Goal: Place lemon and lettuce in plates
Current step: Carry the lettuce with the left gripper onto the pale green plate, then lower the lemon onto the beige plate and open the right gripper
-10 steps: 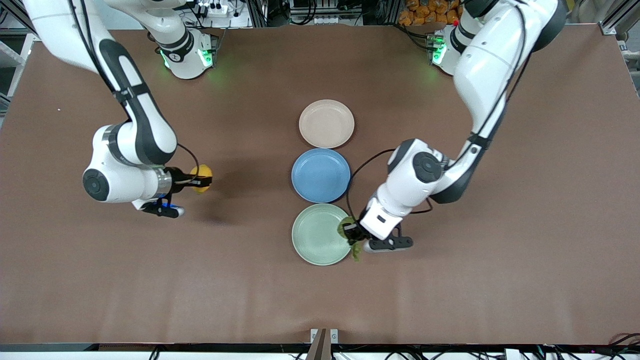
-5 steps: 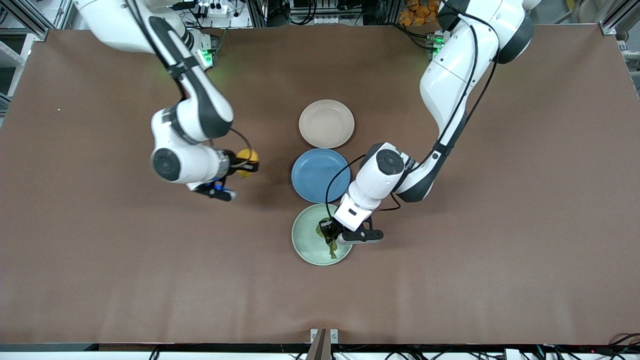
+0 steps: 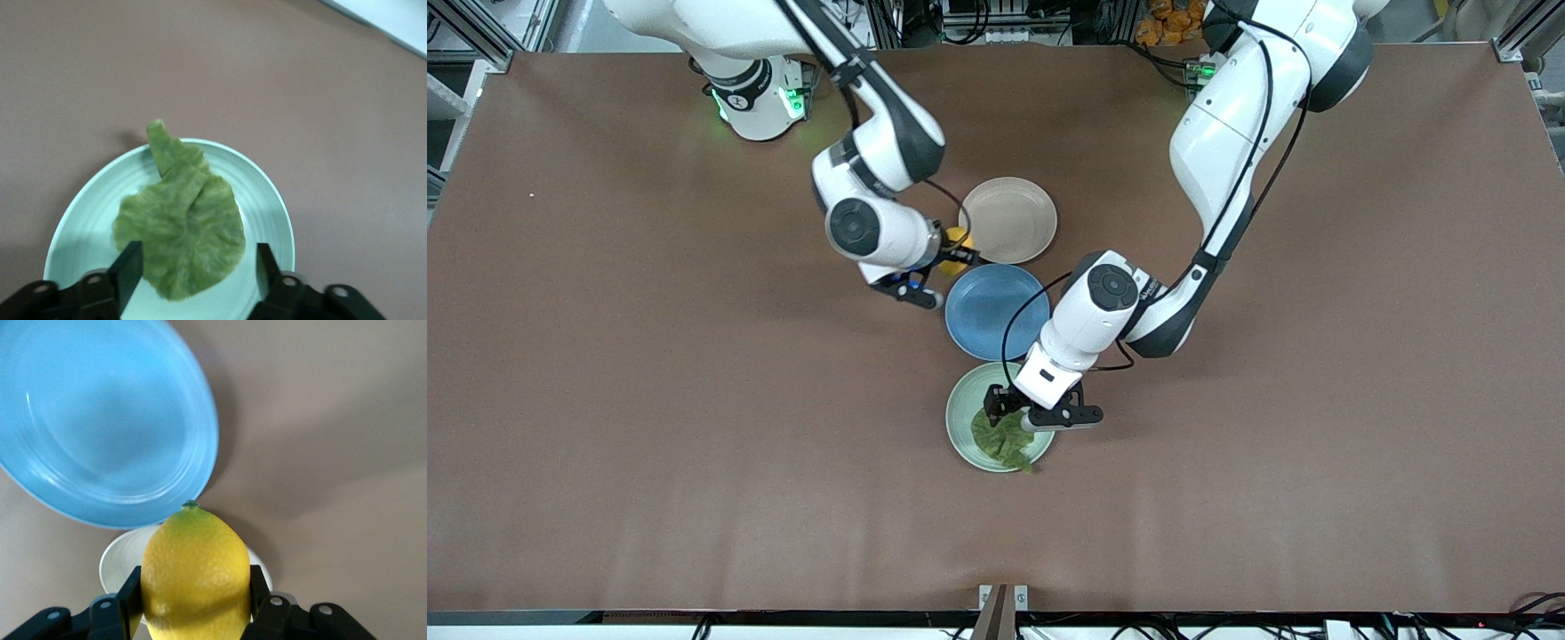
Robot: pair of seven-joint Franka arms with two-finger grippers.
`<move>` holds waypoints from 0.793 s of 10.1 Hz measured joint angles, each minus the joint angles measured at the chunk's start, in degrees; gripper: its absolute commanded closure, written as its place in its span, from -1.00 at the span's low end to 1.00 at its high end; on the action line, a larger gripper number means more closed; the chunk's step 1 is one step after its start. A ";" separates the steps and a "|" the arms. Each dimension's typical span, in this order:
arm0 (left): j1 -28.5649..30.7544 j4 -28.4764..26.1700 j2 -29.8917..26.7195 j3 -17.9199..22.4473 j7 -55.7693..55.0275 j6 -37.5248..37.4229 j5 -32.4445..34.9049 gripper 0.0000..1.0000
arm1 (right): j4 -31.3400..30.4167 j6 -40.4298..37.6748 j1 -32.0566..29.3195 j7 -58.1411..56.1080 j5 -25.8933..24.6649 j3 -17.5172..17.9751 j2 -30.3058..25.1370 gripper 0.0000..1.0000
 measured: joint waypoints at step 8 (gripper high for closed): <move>10.27 1.41 -19.89 1.90 13.72 -32.31 1.71 -1.00 | -0.08 7.07 6.00 4.68 1.30 -0.03 6.25 -0.70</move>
